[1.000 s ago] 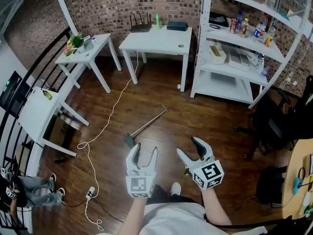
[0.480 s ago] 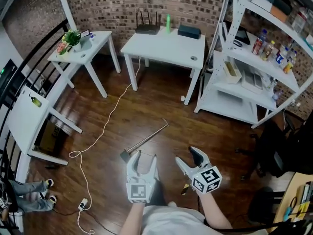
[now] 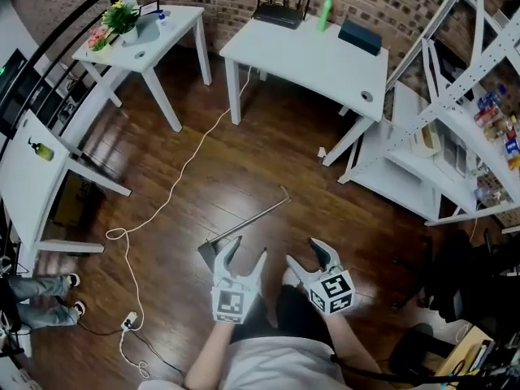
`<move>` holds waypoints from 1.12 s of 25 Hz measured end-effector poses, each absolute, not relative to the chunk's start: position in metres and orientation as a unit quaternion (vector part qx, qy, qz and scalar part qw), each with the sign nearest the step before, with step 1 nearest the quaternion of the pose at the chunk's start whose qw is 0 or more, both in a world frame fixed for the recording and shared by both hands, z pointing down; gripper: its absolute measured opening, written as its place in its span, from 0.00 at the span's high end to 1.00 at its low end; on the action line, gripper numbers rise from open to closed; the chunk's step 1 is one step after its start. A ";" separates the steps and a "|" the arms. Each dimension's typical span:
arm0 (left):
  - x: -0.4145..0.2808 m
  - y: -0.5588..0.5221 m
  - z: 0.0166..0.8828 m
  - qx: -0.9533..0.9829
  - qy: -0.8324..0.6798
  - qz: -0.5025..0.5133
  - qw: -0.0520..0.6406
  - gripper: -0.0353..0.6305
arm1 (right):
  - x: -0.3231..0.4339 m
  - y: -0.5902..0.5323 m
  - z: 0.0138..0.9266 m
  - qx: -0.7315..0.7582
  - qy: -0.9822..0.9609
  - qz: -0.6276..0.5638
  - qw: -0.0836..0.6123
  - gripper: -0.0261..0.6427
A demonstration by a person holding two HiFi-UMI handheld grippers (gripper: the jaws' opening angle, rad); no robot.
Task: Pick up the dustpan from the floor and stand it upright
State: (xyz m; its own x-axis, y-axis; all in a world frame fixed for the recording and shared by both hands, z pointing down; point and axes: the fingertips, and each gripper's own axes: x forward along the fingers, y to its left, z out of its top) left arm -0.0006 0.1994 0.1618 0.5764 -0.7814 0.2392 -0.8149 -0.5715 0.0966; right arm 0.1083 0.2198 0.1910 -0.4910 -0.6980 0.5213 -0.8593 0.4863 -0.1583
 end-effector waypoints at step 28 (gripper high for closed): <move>0.042 0.061 0.697 0.807 -0.431 0.269 0.303 0.54 | 0.169 0.071 0.770 0.169 -0.813 0.141 0.538 0.55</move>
State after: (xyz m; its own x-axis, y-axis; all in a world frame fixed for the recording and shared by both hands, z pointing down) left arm 0.0417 0.0613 0.6969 0.4845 -0.5322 0.6943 -0.8576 -0.4455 0.2570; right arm 0.1688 0.0710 0.7702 -0.3633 -0.1229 0.9235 -0.4267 0.9031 -0.0477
